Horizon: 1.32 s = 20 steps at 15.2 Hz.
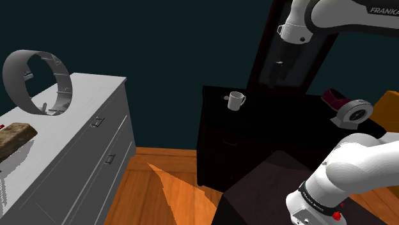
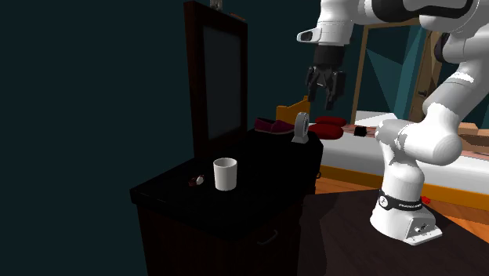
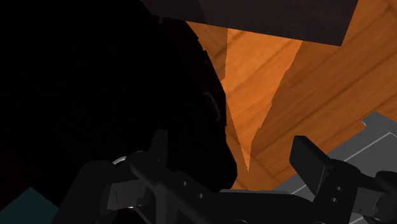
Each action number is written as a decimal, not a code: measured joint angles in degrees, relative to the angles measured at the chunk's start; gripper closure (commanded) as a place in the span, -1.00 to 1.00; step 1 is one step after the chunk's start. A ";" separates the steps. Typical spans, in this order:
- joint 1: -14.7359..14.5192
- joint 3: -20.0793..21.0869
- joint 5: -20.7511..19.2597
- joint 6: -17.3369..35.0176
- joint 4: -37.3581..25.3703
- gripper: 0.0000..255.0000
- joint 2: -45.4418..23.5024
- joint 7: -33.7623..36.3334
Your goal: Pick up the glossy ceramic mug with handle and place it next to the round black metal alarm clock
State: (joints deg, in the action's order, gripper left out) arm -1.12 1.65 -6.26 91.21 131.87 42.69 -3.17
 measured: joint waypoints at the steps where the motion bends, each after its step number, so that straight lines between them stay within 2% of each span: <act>1: 0.00 0.00 0.00 0.00 0.00 -1.00 0.00 0.00; 4: 0.39 -0.70 -0.16 3.54 0.96 -1.00 -2.54 0.13; 10: 1.72 -3.24 -0.77 13.43 0.27 -1.00 -12.76 -0.37; 20: 3.29 -6.80 0.36 27.36 -6.34 -1.00 -32.73 -1.59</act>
State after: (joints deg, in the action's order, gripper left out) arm 2.17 -5.16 -5.90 118.56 125.53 9.96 -4.76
